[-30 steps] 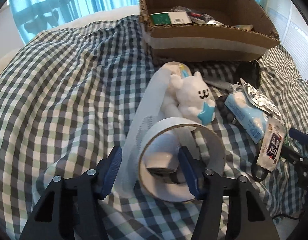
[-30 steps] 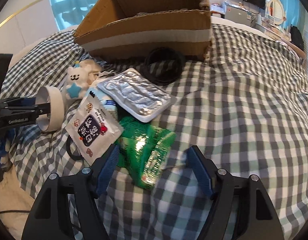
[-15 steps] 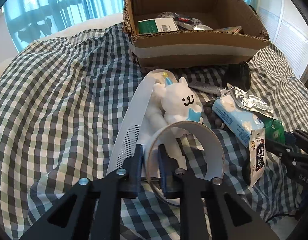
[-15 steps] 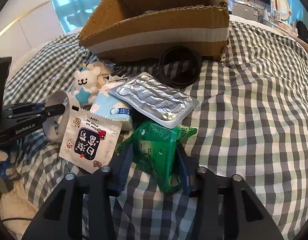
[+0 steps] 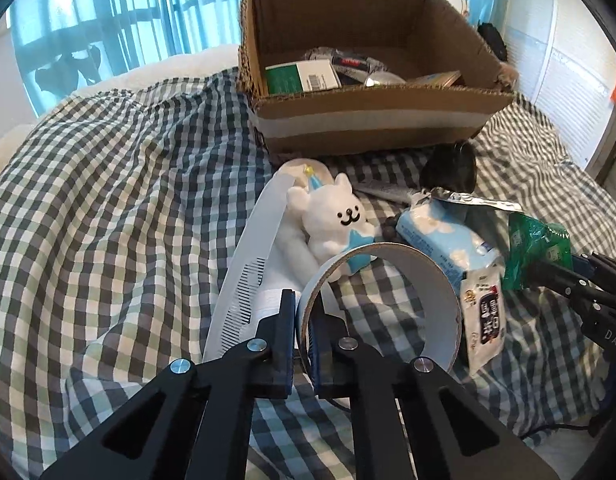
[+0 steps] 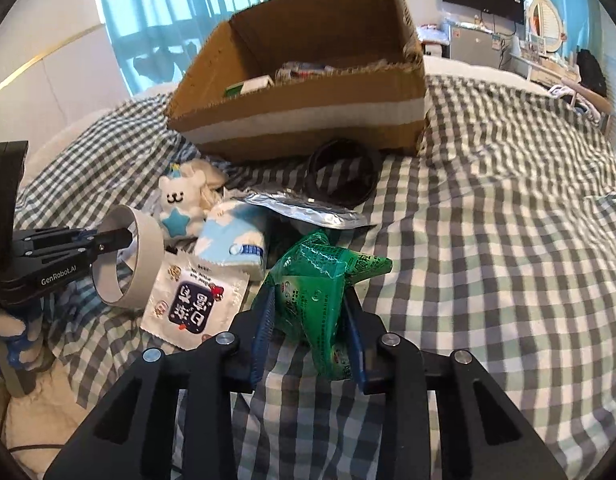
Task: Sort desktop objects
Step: 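Grasp the white tape roll with the left gripper while the right gripper grasps the green packet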
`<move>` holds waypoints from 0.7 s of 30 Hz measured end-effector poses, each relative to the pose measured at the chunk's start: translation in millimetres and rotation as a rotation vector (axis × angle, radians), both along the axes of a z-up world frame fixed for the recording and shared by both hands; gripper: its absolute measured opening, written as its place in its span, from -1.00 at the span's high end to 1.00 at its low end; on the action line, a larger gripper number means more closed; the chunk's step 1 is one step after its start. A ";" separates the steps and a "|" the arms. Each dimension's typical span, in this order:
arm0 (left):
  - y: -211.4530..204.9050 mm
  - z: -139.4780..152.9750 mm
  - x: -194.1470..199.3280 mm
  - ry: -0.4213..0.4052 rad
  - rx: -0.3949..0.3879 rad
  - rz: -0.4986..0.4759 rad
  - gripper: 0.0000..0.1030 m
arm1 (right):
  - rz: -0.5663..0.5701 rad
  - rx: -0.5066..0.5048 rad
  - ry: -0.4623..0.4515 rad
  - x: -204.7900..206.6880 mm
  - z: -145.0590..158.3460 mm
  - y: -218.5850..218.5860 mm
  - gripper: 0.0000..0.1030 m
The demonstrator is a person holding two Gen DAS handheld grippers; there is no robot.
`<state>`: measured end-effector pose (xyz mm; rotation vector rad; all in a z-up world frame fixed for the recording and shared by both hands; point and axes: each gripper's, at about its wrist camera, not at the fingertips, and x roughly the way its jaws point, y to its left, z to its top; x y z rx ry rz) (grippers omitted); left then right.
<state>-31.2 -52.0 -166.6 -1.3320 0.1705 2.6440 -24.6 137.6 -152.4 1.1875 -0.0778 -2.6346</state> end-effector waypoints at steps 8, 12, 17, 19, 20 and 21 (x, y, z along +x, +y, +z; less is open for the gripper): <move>3.5 23.4 12.7 0.066 0.034 -0.014 0.89 | -0.012 0.012 0.073 14.6 20.9 3.7 0.38; 6.6 39.5 20.6 0.114 0.051 -0.021 0.89 | -0.013 0.019 0.118 20.9 34.3 -0.7 0.39; 6.2 61.8 29.0 0.186 0.074 -0.025 0.89 | -0.013 0.024 0.168 26.7 48.0 -5.1 0.39; 5.6 70.6 31.7 0.217 0.084 -0.016 0.89 | -0.018 0.030 0.190 29.4 53.7 -6.9 0.39; 4.8 74.4 32.5 0.231 0.090 -0.007 0.89 | -0.019 0.033 0.200 30.2 56.5 -7.6 0.39; 2.9 78.6 33.3 0.249 0.099 0.008 0.89 | -0.021 0.035 0.212 32.6 60.3 -7.3 0.39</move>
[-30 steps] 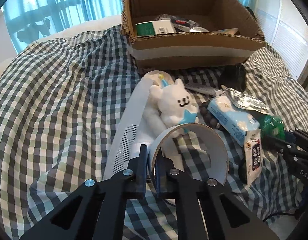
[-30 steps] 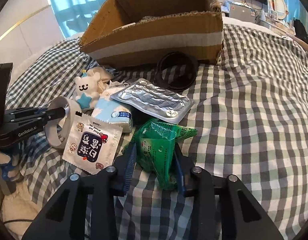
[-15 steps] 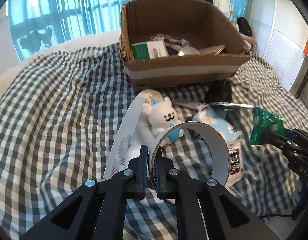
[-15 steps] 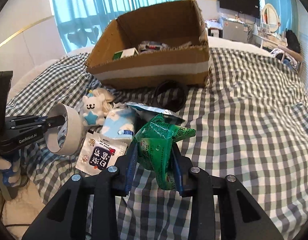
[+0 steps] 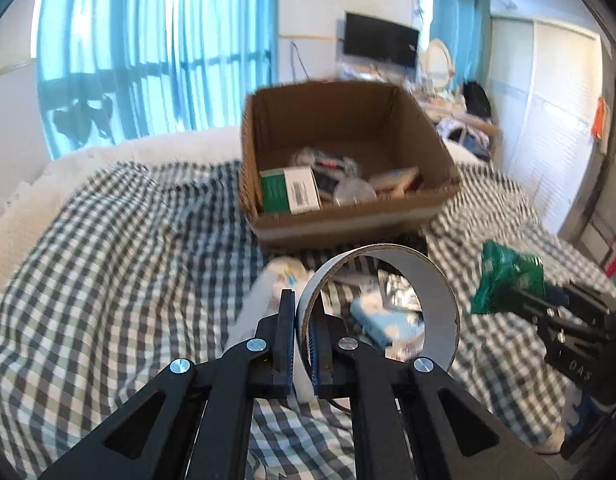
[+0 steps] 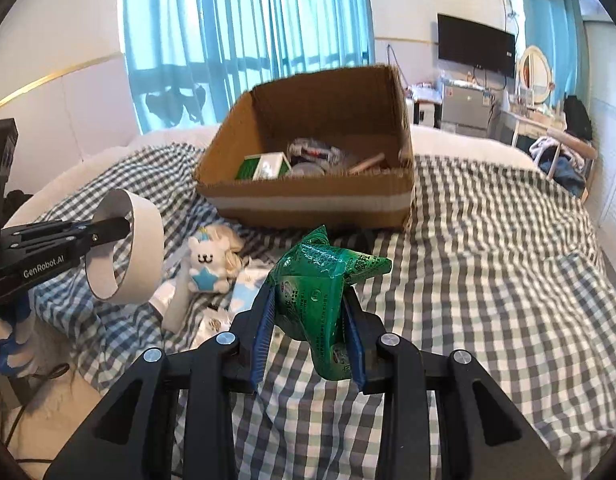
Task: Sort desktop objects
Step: 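Grasp the white tape roll with the left gripper while the right gripper grasps the green packet, then carry the tape roll and green packet over the cardboard box with both grippers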
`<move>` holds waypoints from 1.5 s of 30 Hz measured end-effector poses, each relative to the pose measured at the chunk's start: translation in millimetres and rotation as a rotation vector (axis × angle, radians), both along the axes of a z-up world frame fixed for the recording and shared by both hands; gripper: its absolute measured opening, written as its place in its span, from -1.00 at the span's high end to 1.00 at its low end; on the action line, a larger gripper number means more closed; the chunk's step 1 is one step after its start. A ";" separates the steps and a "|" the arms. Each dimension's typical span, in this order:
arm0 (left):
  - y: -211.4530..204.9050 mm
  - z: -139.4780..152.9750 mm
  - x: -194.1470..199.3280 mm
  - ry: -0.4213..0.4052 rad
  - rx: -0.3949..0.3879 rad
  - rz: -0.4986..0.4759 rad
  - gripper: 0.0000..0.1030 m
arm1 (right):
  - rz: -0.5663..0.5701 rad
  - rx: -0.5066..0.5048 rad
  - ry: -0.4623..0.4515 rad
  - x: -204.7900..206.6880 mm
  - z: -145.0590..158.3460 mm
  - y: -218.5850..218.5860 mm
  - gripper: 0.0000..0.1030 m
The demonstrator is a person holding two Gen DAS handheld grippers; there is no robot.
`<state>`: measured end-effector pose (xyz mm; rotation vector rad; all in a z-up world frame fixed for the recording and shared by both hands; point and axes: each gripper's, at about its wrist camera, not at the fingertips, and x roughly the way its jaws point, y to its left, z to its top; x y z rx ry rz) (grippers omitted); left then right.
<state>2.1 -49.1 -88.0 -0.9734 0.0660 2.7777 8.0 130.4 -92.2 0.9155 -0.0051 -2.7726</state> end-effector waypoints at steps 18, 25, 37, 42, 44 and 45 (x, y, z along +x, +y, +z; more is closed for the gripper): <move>4.0 82.8 12.4 0.284 -0.007 0.046 0.89 | 0.004 -0.040 0.216 14.2 82.3 0.5 0.39; 9.6 107.5 5.5 0.351 0.010 0.051 0.88 | -0.031 -0.057 0.252 6.1 104.4 4.1 0.38; 21.2 125.3 -13.2 0.472 -0.031 0.048 0.88 | -0.007 -0.020 0.369 -12.3 134.4 -11.6 0.38; 19.7 127.0 -34.2 0.446 0.014 0.034 0.88 | 0.036 0.020 0.443 -19.3 139.4 -24.5 0.38; 21.6 127.9 -40.8 0.455 0.006 0.035 0.88 | 0.050 0.010 0.446 -26.4 140.0 -25.7 0.38; 22.0 127.9 -43.6 0.458 0.009 0.034 0.88 | 0.050 0.007 0.448 -30.0 139.7 -26.9 0.39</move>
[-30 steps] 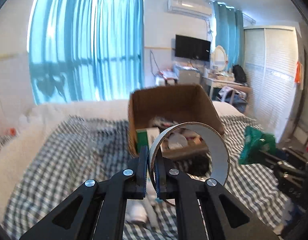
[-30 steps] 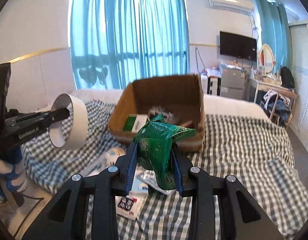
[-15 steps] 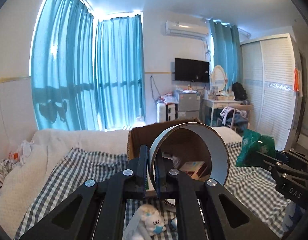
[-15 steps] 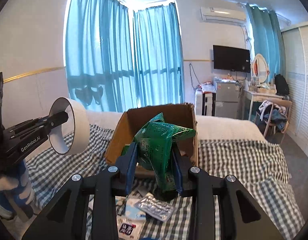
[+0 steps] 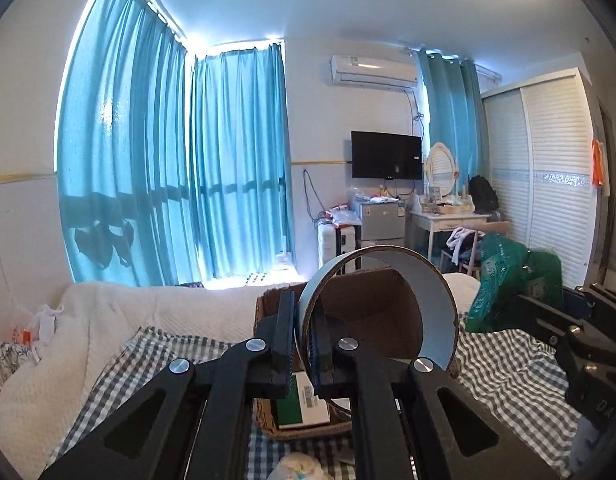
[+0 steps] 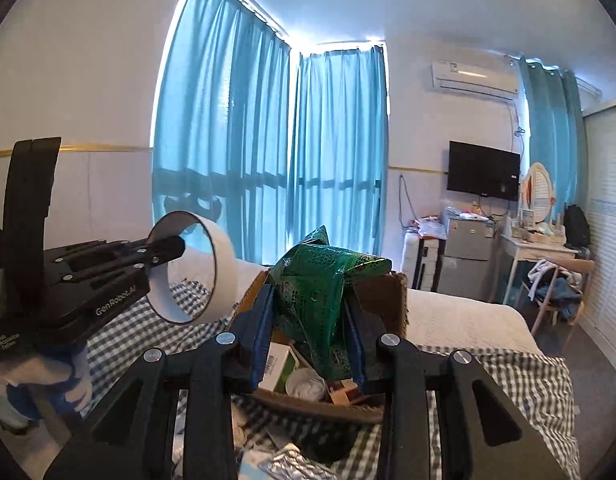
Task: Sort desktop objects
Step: 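Carry the tape roll and green packet over the cardboard box with both grippers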
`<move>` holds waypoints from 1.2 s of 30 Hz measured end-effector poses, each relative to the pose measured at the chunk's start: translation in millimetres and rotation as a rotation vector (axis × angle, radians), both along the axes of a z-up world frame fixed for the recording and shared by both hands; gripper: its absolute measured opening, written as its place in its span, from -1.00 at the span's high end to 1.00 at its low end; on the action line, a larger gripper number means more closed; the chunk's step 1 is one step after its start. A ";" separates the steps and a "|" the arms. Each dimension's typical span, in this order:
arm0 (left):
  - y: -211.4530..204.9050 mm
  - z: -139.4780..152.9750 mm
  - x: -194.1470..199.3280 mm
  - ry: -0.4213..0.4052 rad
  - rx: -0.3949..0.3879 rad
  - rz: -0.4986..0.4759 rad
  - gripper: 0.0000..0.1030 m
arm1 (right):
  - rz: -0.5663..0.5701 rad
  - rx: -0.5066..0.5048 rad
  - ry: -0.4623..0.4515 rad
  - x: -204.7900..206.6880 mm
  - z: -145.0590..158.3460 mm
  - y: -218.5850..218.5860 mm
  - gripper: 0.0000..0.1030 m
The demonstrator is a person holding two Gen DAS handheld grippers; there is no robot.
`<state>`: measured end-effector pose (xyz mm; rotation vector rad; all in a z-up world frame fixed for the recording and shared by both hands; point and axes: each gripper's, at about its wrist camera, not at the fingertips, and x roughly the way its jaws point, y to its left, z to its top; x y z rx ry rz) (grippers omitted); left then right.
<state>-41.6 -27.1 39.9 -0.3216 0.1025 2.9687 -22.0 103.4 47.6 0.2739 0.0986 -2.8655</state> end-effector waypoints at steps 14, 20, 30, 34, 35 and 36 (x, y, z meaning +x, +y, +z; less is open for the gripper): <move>18.0 -21.3 -57.8 -0.061 -0.007 -0.042 0.88 | -0.030 -0.044 -0.005 -64.3 -8.9 15.7 0.37; 20.1 -35.3 -86.5 -0.092 -0.012 -0.023 0.88 | -0.035 -0.077 -0.040 -94.4 -24.2 27.0 0.37; 21.3 -73.0 -127.8 -0.174 -0.004 -0.015 0.88 | 0.000 -0.047 -0.147 -140.8 -59.0 30.4 0.37; 22.8 -88.5 -143.6 -0.212 -0.005 -0.011 0.88 | 0.006 -0.047 -0.197 -160.5 -78.0 37.2 0.37; 23.4 -92.2 -147.5 -0.223 -0.007 -0.015 0.88 | 0.006 -0.047 -0.213 -164.1 -83.0 37.7 0.37; 24.5 -97.0 -151.4 -0.234 -0.011 -0.017 0.88 | 0.008 -0.048 -0.229 -166.8 -87.5 38.4 0.37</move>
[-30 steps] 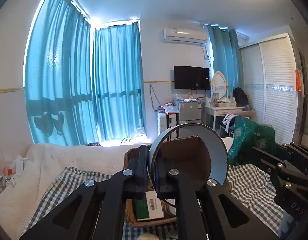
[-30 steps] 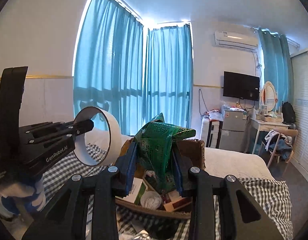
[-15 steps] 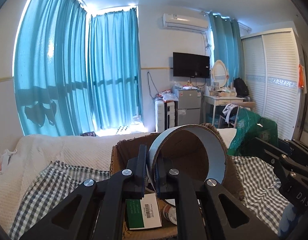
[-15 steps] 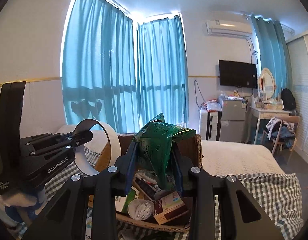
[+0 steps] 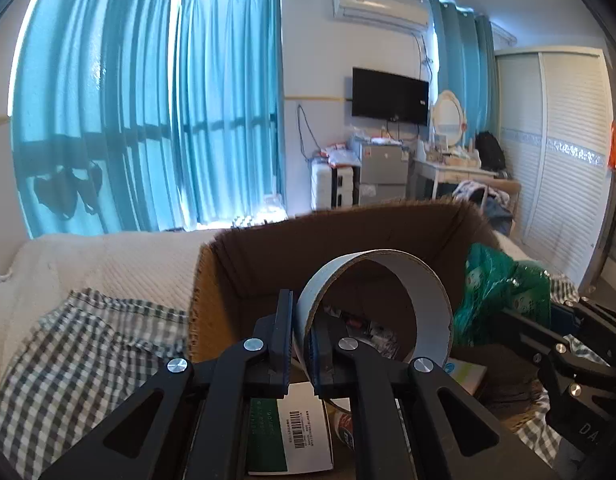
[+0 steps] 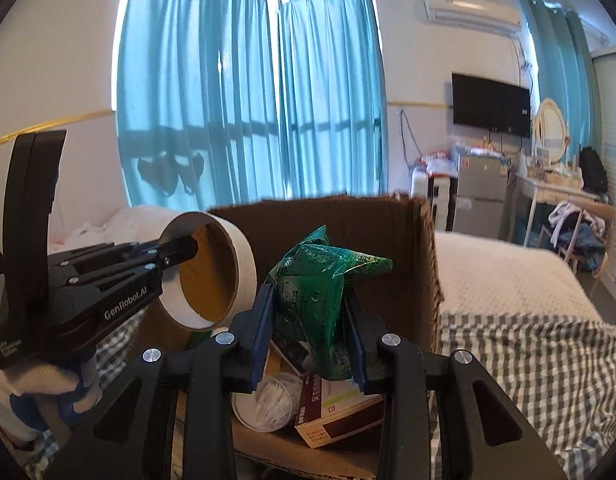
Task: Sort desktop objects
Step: 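Carry the tape roll and green packet over the cardboard box with both grippers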
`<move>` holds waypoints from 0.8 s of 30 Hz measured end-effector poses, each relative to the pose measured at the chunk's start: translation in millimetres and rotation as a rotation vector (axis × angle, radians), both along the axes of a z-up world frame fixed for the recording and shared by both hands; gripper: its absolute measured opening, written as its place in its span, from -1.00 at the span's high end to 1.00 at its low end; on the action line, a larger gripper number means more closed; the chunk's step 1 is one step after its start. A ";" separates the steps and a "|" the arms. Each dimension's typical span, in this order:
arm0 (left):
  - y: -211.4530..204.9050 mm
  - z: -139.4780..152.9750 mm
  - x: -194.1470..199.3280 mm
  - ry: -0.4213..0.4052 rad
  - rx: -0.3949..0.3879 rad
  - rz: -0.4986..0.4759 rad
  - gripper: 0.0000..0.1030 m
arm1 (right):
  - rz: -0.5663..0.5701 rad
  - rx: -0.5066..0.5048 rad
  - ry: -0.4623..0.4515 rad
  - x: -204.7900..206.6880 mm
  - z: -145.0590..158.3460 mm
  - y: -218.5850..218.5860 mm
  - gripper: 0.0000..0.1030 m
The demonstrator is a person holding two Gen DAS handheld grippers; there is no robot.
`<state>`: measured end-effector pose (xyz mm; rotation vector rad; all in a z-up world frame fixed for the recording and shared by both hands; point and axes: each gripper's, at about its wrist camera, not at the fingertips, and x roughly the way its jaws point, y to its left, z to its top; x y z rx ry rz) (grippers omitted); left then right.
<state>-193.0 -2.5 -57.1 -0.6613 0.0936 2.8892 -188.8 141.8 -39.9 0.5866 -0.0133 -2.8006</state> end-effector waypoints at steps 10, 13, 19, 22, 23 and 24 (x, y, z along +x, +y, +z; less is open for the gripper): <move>6.7 -28.3 -19.3 -0.081 -0.022 0.002 0.81 | 0.006 0.003 -0.109 -24.6 -32.0 12.6 0.36; 9.3 -30.4 -19.7 -0.100 -0.038 0.003 0.68 | 0.009 0.010 -0.127 -26.8 -33.8 12.3 0.33; 7.8 -13.8 -5.6 -0.046 -0.035 0.048 -0.64 | -0.013 0.007 -0.090 -20.4 -21.4 15.7 -0.12; 7.2 -3.4 3.7 -0.025 -0.040 0.057 -0.76 | -0.028 0.005 -0.067 -9.2 -15.0 16.4 -0.12; 8.4 -2.3 4.9 -0.030 -0.045 0.045 -0.99 | -0.032 0.002 -0.062 -5.3 -12.2 14.9 -0.12; 11.7 -2.5 4.7 -0.045 -0.069 0.026 -1.00 | -0.037 -0.003 -0.058 -1.7 -9.5 15.9 -0.12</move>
